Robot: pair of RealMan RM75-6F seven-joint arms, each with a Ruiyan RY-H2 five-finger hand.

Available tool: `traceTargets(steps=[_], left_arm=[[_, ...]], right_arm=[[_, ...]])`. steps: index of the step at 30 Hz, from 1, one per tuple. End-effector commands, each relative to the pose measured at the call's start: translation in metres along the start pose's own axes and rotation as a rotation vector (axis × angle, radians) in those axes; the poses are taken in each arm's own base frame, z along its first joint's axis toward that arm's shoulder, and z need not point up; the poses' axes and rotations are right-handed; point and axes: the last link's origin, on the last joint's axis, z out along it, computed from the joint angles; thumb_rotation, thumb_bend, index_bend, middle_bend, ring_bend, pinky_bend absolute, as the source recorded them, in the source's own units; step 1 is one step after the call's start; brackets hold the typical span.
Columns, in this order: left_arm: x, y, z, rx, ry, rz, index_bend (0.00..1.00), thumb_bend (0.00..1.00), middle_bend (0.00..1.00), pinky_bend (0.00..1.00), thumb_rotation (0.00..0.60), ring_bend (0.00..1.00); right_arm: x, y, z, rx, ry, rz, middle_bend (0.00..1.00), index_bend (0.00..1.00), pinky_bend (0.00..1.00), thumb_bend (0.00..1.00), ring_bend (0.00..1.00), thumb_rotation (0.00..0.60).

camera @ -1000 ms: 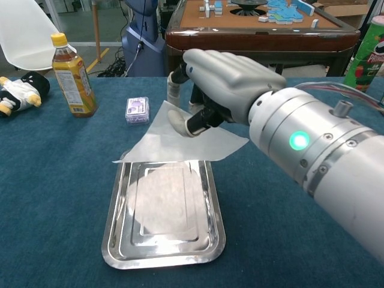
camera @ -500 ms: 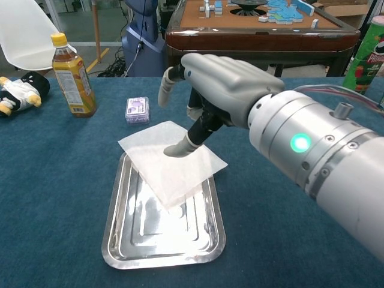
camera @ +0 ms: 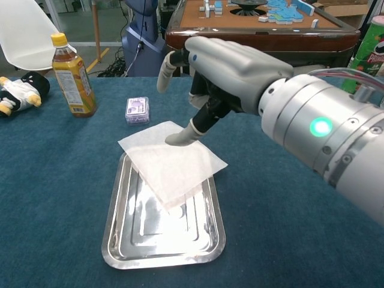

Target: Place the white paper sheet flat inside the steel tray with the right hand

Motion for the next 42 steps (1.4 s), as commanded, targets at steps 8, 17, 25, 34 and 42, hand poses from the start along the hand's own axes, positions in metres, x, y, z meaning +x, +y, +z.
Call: traceTargets(steps=[8,17,25,34,42], left_arm=[[0.000,0.000,0.000,-0.001,0.000,0.001,0.45,0.28,0.38,0.55,0.600,0.38],[0.000,-0.001,0.000,0.003,-0.003,0.000,0.45,0.28,0.38,0.55,0.600,0.38],[0.001,-0.001,-0.001,0.003,0.004,0.000,0.45,0.28,0.38,0.55,0.600,0.38],[0.002,-0.001,-0.003,0.004,0.007,-0.004,0.45,0.28,0.38,0.55,0.600,0.38],[0.002,-0.001,-0.004,0.005,0.009,-0.001,0.45,0.28,0.38,0.55,0.600,0.38]], right_arm=[[0.014,0.018,0.014,0.024,-0.038,-0.145,1.00,0.34,1.00,0.75,1.00,0.600],[0.015,0.036,0.026,0.032,-0.078,-0.282,1.00,0.34,1.00,0.98,1.00,0.600],[0.006,0.050,0.033,0.038,-0.140,-0.392,1.00,0.34,1.00,1.00,1.00,0.600],[-0.009,0.054,0.039,0.045,-0.198,-0.420,1.00,0.35,1.00,1.00,1.00,0.600],[-0.027,0.054,0.040,0.039,-0.238,-0.425,1.00,0.36,1.00,1.00,1.00,0.600]])
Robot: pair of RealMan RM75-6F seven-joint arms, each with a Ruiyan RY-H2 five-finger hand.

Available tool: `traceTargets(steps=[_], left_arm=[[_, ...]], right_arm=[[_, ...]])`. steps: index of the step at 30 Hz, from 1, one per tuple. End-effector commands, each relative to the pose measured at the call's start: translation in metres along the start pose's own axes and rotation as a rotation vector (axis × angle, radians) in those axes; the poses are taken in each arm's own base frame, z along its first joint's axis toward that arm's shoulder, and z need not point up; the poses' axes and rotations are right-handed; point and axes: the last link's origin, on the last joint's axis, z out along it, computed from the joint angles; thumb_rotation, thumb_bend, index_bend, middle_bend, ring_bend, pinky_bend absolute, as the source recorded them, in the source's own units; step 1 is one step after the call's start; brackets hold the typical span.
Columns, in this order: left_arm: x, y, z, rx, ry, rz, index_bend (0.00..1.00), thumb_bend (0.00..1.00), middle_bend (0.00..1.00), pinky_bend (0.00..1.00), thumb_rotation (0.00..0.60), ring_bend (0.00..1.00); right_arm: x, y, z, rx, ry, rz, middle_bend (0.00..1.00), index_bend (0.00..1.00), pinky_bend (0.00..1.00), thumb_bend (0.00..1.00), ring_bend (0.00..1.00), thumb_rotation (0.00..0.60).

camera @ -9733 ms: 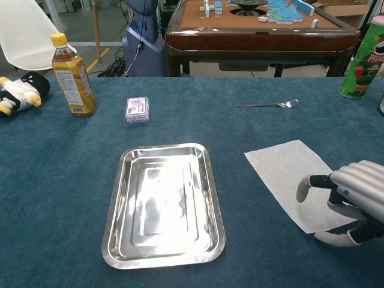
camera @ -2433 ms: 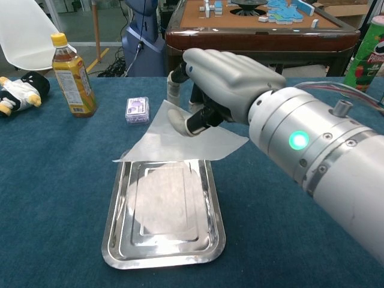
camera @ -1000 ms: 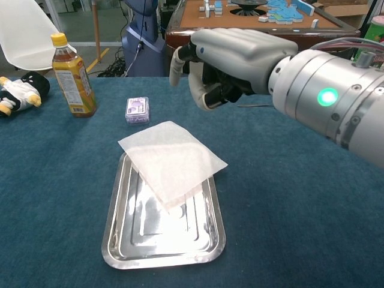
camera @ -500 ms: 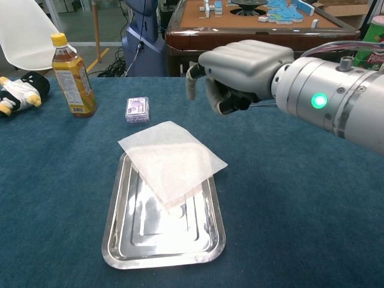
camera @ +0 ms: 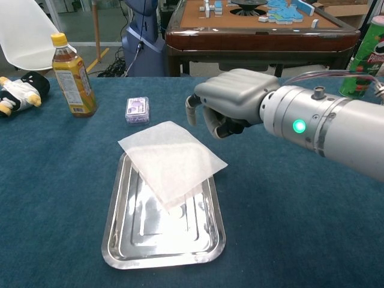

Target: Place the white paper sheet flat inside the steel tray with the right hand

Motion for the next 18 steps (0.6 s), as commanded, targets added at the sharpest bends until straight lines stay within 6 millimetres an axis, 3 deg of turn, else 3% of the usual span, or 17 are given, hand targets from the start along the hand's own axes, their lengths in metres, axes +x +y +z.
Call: traceTargets(steps=[1,18], left_arm=[[0.000,0.000,-0.001,-0.001,0.002,-0.001,0.45,0.28,0.38,0.55,0.600,0.38],[0.007,-0.004,-0.003,0.006,0.021,-0.021,0.46,0.28,0.39,0.55,0.600,0.38]], right_arm=[[-0.005,-0.003,0.002,0.000,-0.015,-0.007,1.00,0.36,1.00,1.00,1.00,0.600],[-0.027,-0.016,0.025,-0.039,-0.063,-0.044,1.00,0.36,1.00,1.00,1.00,0.600]])
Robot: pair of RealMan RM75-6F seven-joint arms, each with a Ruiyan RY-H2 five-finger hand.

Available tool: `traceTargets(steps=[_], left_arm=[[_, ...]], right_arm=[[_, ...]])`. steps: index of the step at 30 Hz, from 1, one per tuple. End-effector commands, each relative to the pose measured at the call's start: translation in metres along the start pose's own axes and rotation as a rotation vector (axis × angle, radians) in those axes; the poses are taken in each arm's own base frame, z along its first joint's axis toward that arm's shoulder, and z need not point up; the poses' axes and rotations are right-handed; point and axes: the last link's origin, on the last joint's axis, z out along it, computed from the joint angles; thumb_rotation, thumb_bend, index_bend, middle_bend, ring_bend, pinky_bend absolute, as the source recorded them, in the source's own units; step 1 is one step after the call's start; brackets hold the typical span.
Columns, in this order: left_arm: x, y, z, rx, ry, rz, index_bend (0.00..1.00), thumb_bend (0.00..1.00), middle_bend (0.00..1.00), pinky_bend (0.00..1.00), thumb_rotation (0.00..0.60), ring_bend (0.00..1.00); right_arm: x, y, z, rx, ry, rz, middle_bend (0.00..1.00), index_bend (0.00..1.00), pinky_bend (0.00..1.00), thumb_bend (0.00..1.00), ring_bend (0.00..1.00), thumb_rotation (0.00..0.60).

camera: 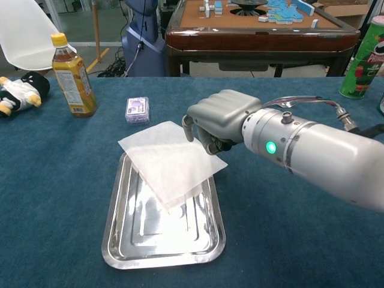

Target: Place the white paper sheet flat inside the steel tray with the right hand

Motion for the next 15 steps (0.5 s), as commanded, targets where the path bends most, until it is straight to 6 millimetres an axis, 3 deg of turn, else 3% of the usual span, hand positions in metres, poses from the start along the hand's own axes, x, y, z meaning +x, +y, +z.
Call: traceTargets(steps=[1,15], left_arm=[[0.001,0.000,0.000,0.000,0.001,-0.002,0.46,0.28,0.39,0.55,0.600,0.38],[0.001,-0.001,-0.005,0.004,0.005,-0.006,0.50,0.28,0.40,0.55,0.600,0.38]], right_arm=[[-0.003,-0.003,0.003,-0.009,-0.007,0.000,1.00,0.36,1.00,1.00,1.00,0.600],[-0.013,-0.023,0.019,-0.015,-0.019,0.009,1.00,0.36,1.00,1.00,1.00,0.600]])
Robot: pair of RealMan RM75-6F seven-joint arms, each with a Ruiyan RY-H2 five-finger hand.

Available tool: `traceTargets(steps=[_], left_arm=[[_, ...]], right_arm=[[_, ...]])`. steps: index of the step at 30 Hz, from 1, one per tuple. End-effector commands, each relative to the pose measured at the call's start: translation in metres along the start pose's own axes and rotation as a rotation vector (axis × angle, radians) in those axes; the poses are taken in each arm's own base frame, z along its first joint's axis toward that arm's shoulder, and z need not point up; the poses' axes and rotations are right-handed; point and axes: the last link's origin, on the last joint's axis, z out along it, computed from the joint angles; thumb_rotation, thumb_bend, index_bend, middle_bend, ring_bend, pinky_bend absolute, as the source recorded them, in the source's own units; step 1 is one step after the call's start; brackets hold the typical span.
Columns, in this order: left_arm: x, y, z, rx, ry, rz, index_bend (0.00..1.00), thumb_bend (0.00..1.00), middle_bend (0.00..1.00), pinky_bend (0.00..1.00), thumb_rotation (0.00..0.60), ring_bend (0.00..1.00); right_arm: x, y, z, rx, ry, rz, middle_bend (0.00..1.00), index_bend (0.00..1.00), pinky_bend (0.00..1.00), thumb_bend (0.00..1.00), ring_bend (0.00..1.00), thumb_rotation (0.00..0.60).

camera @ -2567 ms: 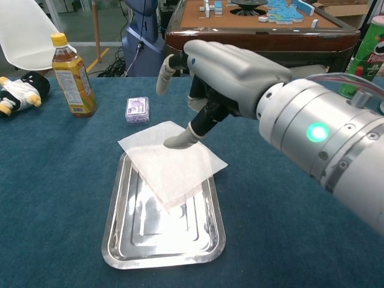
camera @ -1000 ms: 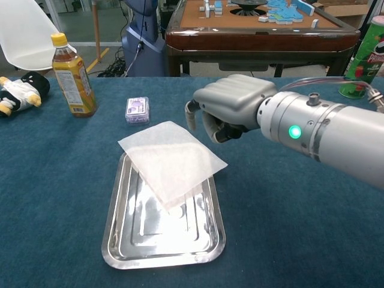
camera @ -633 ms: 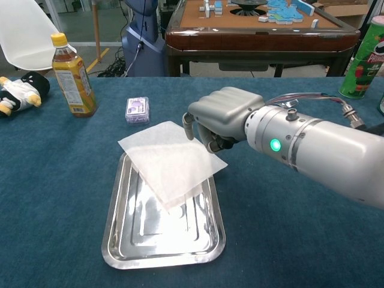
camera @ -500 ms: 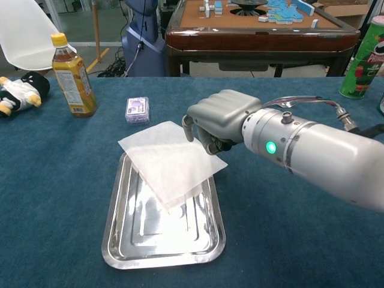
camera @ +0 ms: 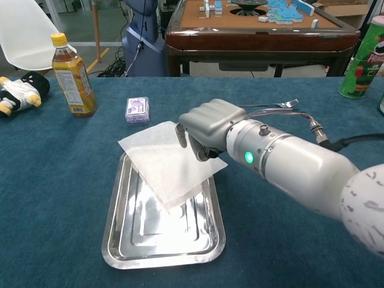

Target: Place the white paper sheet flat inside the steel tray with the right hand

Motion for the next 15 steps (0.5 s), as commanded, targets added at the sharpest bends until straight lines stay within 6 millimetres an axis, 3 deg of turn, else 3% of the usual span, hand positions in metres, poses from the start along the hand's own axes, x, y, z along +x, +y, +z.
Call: traceTargets(steps=[1,15], left_arm=[[0.0009,-0.0004,-0.0016,-0.001,0.002,-0.003,0.50,0.28,0.40,0.55,0.600,0.38],[0.0013,-0.0019,-0.0006,-0.005,-0.006,-0.016,0.51,0.28,0.40,0.55,0.600,0.38]], right_arm=[[-0.0041,-0.0074,0.0038,0.007,-0.008,0.000,1.00,0.36,1.00,1.00,1.00,0.600],[-0.0118,-0.0145,0.0127,-0.004,-0.021,-0.022,1.00,0.36,1.00,1.00,1.00,0.600]])
